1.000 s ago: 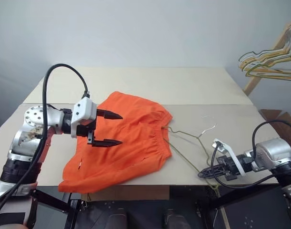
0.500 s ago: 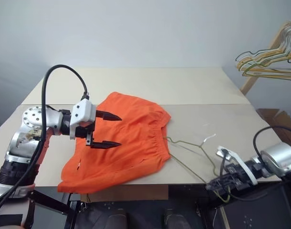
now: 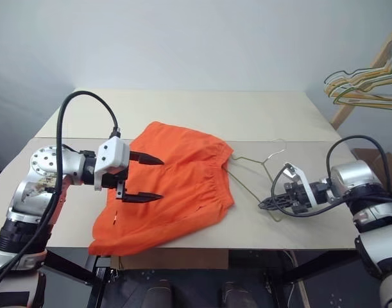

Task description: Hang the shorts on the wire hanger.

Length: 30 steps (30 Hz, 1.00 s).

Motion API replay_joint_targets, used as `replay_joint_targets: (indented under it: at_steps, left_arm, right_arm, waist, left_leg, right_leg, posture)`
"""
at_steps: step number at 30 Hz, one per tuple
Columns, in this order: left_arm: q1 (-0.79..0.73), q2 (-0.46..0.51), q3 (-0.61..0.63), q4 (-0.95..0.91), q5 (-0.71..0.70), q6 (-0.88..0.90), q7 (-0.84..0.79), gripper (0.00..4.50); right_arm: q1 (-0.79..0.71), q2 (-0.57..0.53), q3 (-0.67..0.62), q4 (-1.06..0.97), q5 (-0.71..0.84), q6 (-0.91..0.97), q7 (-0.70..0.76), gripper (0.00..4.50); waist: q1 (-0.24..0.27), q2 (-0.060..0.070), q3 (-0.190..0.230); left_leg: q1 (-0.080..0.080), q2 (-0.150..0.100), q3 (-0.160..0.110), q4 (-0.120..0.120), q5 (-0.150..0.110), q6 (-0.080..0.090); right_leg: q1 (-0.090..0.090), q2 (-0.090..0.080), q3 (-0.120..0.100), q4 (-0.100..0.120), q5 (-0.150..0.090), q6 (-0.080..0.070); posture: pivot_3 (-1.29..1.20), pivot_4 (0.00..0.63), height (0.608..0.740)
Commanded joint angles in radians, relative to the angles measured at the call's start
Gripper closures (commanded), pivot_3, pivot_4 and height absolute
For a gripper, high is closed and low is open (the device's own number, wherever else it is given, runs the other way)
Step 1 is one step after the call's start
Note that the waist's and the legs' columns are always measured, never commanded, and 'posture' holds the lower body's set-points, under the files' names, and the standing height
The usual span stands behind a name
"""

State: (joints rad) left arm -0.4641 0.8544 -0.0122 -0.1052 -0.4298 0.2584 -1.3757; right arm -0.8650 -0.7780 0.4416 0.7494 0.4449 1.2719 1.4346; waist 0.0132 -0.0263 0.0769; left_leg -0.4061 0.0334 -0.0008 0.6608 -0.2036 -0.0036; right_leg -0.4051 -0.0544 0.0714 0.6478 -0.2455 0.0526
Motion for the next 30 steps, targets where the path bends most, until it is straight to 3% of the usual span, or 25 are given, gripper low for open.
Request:
replay_joint_targets:
  at_steps: [1, 7, 20, 30]
  left_arm:
    - [0.001, 0.008, 0.026, -0.034, -0.005, -0.021, 0.01, 0.02]
    - [0.019, 0.018, 0.033, -0.052, -0.008, -0.019, 0.01, 0.02]
    - [0.036, 0.023, 0.045, -0.083, -0.021, -0.005, 0.018, 0.02]
    - [0.049, 0.028, 0.057, -0.096, -0.023, 0.004, 0.026, 0.02]
  right_arm:
    - [-0.031, 0.025, 0.013, -0.013, -0.006, -0.022, 0.082, 4.5]
    - [-0.049, 0.045, 0.036, 0.002, -0.024, -0.044, 0.162, 4.5]
    - [-0.201, 0.248, -0.181, 0.428, -0.14, -0.25, -0.021, 4.5]
    - [-0.206, 0.327, -0.065, 0.351, -0.252, -0.212, 0.157, 4.5]
  waist:
    - [-0.002, 0.0, 0.0]
    - [-0.001, 0.0, 0.0]
    - [0.002, 0.0, 0.0]
    - [-0.001, 0.001, 0.0]
  left_leg:
    - [0.0, 0.0, 0.0, 0.0, 0.0, 0.0]
    - [0.0, 0.0, 0.0, 0.0, 0.0, 0.0]
    - [0.0, 0.0, 0.0, 0.0, 0.0, 0.0]
    - [0.0, 0.001, -0.001, 0.0, 0.0, 0.0]
  right_leg:
    - [0.0, 0.0, 0.0, 0.0, 0.0, 0.0]
    - [-0.001, 0.0, 0.0, 0.0, 0.0, 0.0]
    - [0.0, 0.0, 0.0, 0.001, 0.002, -0.003]
    - [-0.001, 0.001, 0.0, 0.002, 0.002, -0.002]
  posture:
    - [0.12, 0.044, 0.74]
    - [0.13, 0.045, 0.74]
    - [0.16, 0.029, 0.74]
    - [0.16, 0.031, 0.74]
